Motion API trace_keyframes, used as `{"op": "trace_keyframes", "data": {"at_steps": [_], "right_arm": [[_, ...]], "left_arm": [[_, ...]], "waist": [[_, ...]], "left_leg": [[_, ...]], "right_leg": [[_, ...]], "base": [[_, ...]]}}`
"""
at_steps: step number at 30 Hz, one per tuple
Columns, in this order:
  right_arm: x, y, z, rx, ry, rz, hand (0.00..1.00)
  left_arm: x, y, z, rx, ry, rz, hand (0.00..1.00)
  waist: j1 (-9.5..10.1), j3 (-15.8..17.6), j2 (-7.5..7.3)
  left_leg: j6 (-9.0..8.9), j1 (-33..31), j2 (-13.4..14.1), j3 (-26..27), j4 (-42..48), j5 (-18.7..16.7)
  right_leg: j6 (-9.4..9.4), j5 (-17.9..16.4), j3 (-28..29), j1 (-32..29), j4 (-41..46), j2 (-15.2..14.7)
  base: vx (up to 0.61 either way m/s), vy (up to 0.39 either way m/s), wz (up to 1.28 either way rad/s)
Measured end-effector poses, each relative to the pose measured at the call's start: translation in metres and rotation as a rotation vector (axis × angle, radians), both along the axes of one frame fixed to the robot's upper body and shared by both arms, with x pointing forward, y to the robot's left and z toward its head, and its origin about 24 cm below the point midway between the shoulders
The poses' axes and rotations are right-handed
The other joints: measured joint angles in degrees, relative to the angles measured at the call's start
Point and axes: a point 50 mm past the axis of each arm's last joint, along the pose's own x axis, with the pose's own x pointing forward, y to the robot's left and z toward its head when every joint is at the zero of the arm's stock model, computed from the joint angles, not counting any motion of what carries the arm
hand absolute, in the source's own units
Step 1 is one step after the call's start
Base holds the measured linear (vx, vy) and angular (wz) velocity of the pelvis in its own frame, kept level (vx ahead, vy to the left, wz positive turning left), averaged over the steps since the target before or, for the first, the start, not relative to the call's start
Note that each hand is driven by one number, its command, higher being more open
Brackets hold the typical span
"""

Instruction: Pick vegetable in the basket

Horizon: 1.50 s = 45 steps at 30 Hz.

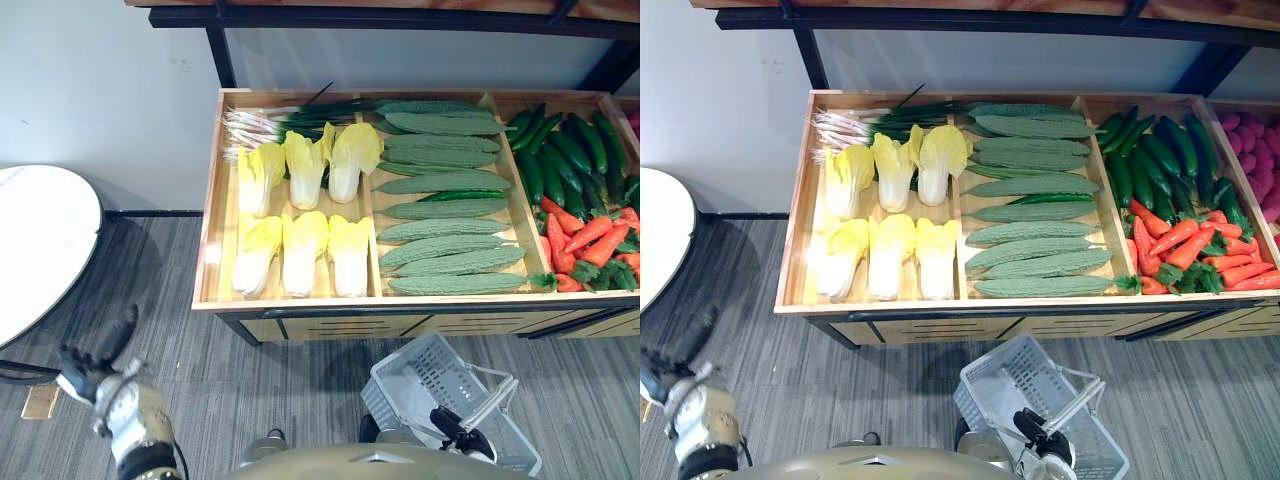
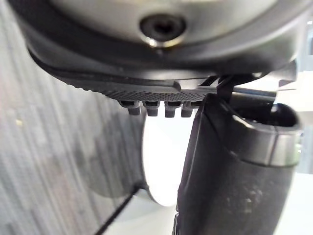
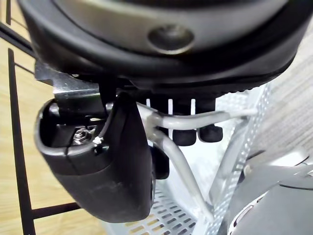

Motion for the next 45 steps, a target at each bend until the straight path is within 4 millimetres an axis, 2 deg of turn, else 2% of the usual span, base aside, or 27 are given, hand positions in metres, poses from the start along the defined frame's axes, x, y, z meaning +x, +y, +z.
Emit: {"op": "trace_keyframes", "data": {"at_steps": [1,3,6,9,13,15,16,19,20,22,23,24,26,27,32,35,36,45], "right_arm": [[0.0,0.0,0.0,-0.002,0.0,0.003,0.0],[0.0,0.0,0.001,-0.011,-0.003,0.024,0.0],[-0.001,-0.001,0.001,-0.008,-0.007,0.03,0.0],[-0.003,-0.001,0.001,-0.008,-0.006,0.028,0.0],[-0.002,-0.001,0.001,-0.006,-0.009,0.034,0.0],[0.0,-0.001,0.002,-0.008,-0.017,0.05,0.0],[0.0,-0.001,0.002,-0.008,-0.02,0.055,0.0],[-0.005,-0.003,0.004,-0.003,-0.029,0.056,0.0],[-0.008,-0.004,0.004,0.001,-0.031,0.057,0.0],[-0.01,-0.007,0.005,-0.001,-0.039,0.053,0.0],[-0.013,-0.008,0.006,-0.001,-0.041,0.056,0.0],[-0.014,-0.009,0.006,-0.003,-0.041,0.057,0.0],[-0.011,-0.01,0.007,-0.002,-0.051,0.07,0.0],[-0.009,-0.009,0.008,0.001,-0.06,0.092,0.0],[-0.002,-0.007,0.01,-0.009,-0.077,0.137,0.0],[-0.002,-0.006,0.01,-0.01,-0.079,0.14,0.0],[-0.003,-0.006,0.01,-0.011,-0.076,0.133,0.0],[-0.002,-0.008,0.011,-0.022,-0.084,0.126,0.0]], "left_arm": [[0.004,0.002,0.008,0.03,-0.016,-0.004,1.0],[0.018,0.003,0.037,0.165,-0.073,-0.046,1.0],[0.029,-0.006,0.058,0.274,-0.123,-0.116,1.0],[0.039,-0.021,0.055,0.284,-0.111,-0.207,1.0],[0.057,-0.065,0.036,0.287,-0.023,-0.483,1.0],[0.063,-0.071,0.039,0.301,-0.012,-0.566,1.0],[0.065,-0.068,0.042,0.313,-0.017,-0.578,1.0],[0.076,-0.032,0.08,0.461,-0.039,-0.637,1.0],[0.077,-0.01,0.104,0.527,-0.064,-0.618,1.0],[0.069,0.029,0.139,0.605,-0.1,-0.54,1.0],[0.068,0.045,0.153,0.602,-0.159,-0.484,1.0],[0.071,0.053,0.159,0.585,-0.203,-0.445,1.0],[0.08,0.064,0.163,0.546,-0.218,-0.391,1.0],[0.087,0.064,0.159,0.526,-0.186,-0.397,1.0],[0.11,0.033,0.123,0.477,-0.035,-0.585,1.0],[0.113,0.025,0.115,0.444,-0.034,-0.612,1.0],[0.113,0.024,0.114,0.443,-0.034,-0.618,1.0],[0.12,0.021,0.121,0.447,-0.063,-0.62,1.0]], "waist": [[-0.09,0.0,0.0],[-0.2,-0.03,0.02],[-0.37,-0.15,-0.03],[-0.52,-0.52,-0.03],[-0.54,-0.57,-0.29],[-1.09,-0.56,-0.27],[-1.4,-0.54,-0.24],[-1.88,-0.54,-0.03],[-1.84,-0.54,-0.01],[-1.72,-0.69,0.36],[-1.66,-0.88,0.67],[-1.45,-0.92,0.84],[-1.17,-0.97,1.02],[-1.19,-0.98,1.0],[-2.75,-1.02,0.9],[-4.25,-1.01,0.83],[-4.86,-1.01,0.83],[-4.69,-0.87,1.08]], "left_leg": [[0.02,0.07,0.01,0.11,0.0,0.06],[0.11,0.29,-0.08,0.92,-0.01,0.23],[0.38,0.26,-0.41,1.58,-0.23,0.66],[0.41,0.26,-0.69,1.64,-1.44,1.6],[0.49,0.19,-0.83,2.18,-1.98,2.27],[0.4,0.11,-0.85,2.6,-1.93,2.2],[0.37,-0.05,-0.86,2.57,-1.9,2.16],[0.21,-0.29,-0.72,3.14,-1.77,2.01],[0.22,-0.48,-0.75,3.29,-1.72,2.03],[0.24,-0.06,-0.7,3.32,-1.72,2.04],[0.23,0.02,-0.69,3.34,-1.73,2.04],[0.23,0.02,-0.5,3.25,-1.74,2.04],[0.22,0.19,-0.47,3.29,-1.75,2.03],[0.21,0.36,-0.5,3.49,-1.74,2.02],[0.23,0.17,-0.89,4.33,-1.77,2.01],[0.23,-0.02,-0.89,5.04,-1.86,2.01],[0.17,-0.02,-0.81,5.31,-1.93,1.97],[0.12,-0.08,-0.75,5.64,-1.97,1.93]], "right_leg": [[-0.11,0.14,0.08,0.0,0.0,0.03],[-0.18,0.64,1.03,-0.2,-0.12,0.05],[-0.13,1.05,1.7,-0.59,-0.27,-0.08],[-0.2,1.37,2.16,-1.18,-0.47,-0.11],[-0.17,2.65,2.85,-1.11,-2.01,-0.05],[-0.16,2.87,3.24,-1.29,-2.11,-0.02],[-0.16,2.87,3.31,-1.27,-2.11,-0.01],[-0.18,2.88,4.28,-1.89,-2.06,0.46],[-0.22,2.91,4.43,-2.21,-2.04,0.63],[-0.22,2.91,4.58,-2.06,-2.05,0.76],[-0.23,2.9,4.58,-2.03,-2.07,0.87],[-0.27,2.87,4.52,-1.96,-2.06,0.94],[-0.28,2.86,4.52,-1.75,-2.02,0.87],[-0.29,2.86,4.58,-1.66,-1.95,0.78],[-0.26,2.89,5.67,-2.56,-1.71,0.22],[-0.23,2.93,6.22,-3.3,-1.49,0.28],[-0.23,2.93,6.34,-3.48,-1.49,0.4],[-0.27,2.95,6.69,-3.7,-1.52,0.48]], "base": [[-0.09,-0.013,-0.11],[-0.09,-0.001,-0.18],[-0.1,0.002,-0.14],[-0.07,-0.006,-0.05],[-0.06,-0.002,-0.06],[-0.02,0.008,-0.11],[-0.03,0.005,-0.09],[-0.01,-0.006,-0.13],[0.03,-0.003,-0.07],[0.05,-0.001,-0.05],[0.04,-0.006,0.01],[0.03,-0.012,0.07],[-0.01,-0.004,0.07],[-0.03,0.013,0.01],[-0.05,0.017,-0.12],[-0.03,0.004,-0.16],[0.0,-0.004,-0.12],[0.0,-0.001,-0.02]]}}
